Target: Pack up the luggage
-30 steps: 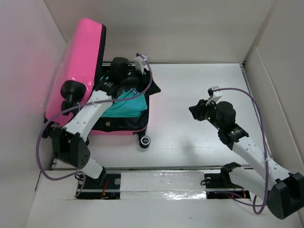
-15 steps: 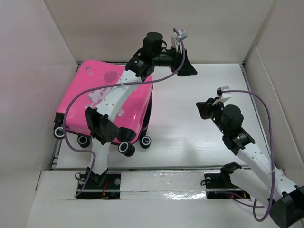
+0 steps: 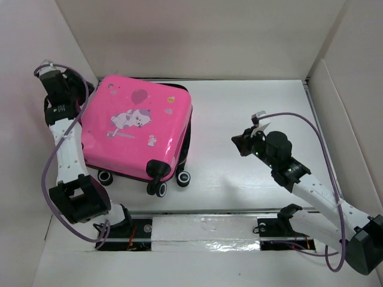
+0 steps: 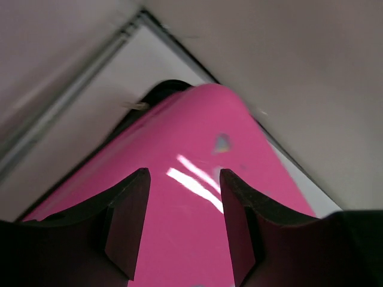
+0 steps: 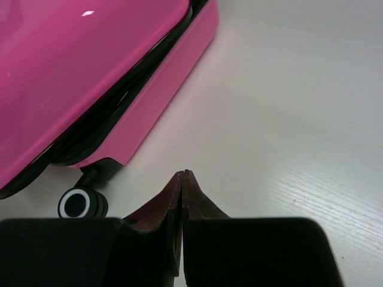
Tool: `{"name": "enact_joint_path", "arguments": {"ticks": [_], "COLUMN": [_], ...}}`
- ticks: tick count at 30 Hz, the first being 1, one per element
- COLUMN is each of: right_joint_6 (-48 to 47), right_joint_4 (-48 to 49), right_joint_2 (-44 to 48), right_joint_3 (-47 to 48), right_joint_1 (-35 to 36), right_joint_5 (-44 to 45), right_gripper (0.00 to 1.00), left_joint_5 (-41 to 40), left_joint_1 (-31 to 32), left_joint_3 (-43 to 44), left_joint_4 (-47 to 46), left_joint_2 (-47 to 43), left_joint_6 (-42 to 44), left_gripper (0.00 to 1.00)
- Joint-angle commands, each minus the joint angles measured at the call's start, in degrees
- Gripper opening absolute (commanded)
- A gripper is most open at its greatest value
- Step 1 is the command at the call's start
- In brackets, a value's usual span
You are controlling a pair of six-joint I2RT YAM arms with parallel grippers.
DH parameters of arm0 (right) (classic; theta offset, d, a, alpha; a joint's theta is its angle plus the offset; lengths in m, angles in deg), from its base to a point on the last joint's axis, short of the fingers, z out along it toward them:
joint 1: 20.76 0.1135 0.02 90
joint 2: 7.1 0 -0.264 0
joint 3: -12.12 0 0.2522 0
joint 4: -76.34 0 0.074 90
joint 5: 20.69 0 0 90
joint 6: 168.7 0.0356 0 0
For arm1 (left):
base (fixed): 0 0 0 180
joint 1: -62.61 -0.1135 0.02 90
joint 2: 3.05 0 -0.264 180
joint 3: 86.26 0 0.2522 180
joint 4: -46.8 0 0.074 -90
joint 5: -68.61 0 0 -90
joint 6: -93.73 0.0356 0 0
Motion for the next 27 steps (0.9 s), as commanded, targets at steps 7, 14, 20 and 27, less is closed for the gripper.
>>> {"name": "enact_joint_path", "arguments": {"ticks": [7,14,20,27], "right_joint_6": [-4.4,-6.3,-6.0,-5.0], "right_joint_4": [1.2,-0.2,0.8,-0.3], "right_joint_2": [-4.6,-9.1,-9.7,-17.3], "right_joint_3": [5.9,8.2,8.1,10.8], "right_joint_1": [4.8,8.9,9.5,10.6], "right_joint_5": [-3.8,-2.1,-2.8,-0.8], "right_gripper": [0.08,0.11,0.16,0.3], "left_joint_5": [-38.3,-46.2,-41.0,-26.5], "left_joint_1": [0.1,-1.3,-1.3,4.4], "left_joint_3": [-2.3,5.1,6.7,5.5], "left_joint_4": [4.4,12.2,17.5,20.1], "left_joint_2": [-0.3,10.8,20.8,29.4], "left_joint_6": [6.5,12.1,14.4,15.6], "left_gripper": [0.46,0.44,0.44,0.46]}}
